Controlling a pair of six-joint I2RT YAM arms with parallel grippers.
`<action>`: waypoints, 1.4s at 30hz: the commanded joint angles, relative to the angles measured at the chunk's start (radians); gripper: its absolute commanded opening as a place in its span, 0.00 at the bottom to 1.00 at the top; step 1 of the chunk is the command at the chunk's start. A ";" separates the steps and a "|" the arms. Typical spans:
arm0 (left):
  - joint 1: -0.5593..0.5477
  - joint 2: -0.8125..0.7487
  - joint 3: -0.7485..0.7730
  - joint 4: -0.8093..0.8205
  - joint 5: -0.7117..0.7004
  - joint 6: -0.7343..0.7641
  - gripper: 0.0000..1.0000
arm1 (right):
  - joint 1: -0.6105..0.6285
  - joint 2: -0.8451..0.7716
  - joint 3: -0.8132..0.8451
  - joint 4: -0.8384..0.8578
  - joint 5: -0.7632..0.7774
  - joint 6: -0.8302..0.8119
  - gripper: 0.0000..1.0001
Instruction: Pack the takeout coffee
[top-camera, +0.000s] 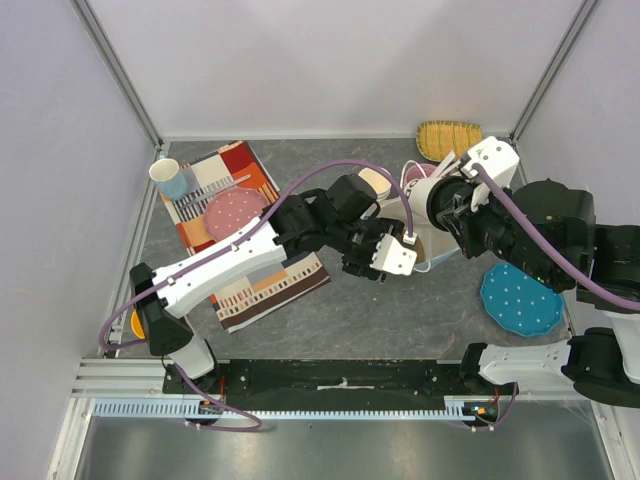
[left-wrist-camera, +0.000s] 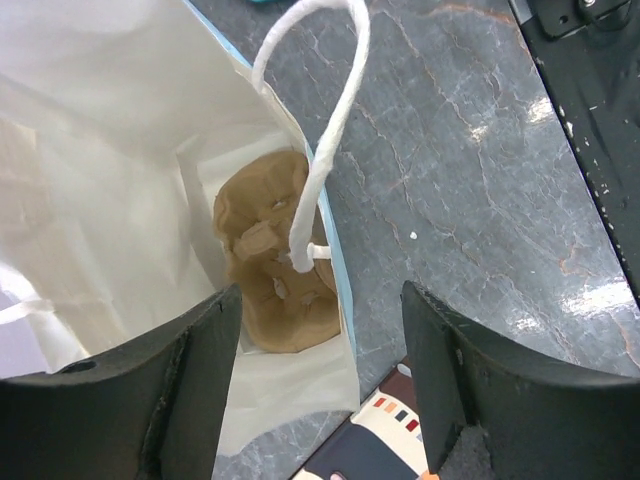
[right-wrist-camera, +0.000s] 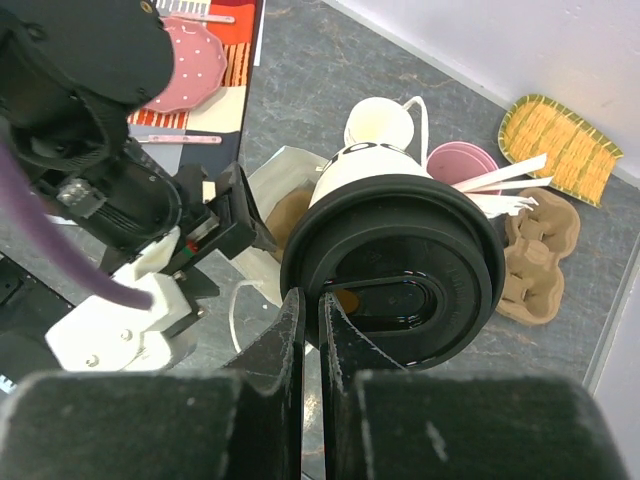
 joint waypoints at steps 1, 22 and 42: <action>-0.003 0.019 0.010 0.030 -0.047 0.025 0.71 | -0.001 -0.013 -0.010 -0.099 0.028 0.004 0.05; -0.008 0.025 0.027 -0.068 -0.033 -0.055 0.02 | -0.001 0.014 -0.025 -0.099 -0.025 -0.010 0.04; -0.008 -0.069 0.004 -0.159 0.092 -0.088 0.02 | 0.001 0.034 -0.010 -0.099 -0.153 -0.043 0.04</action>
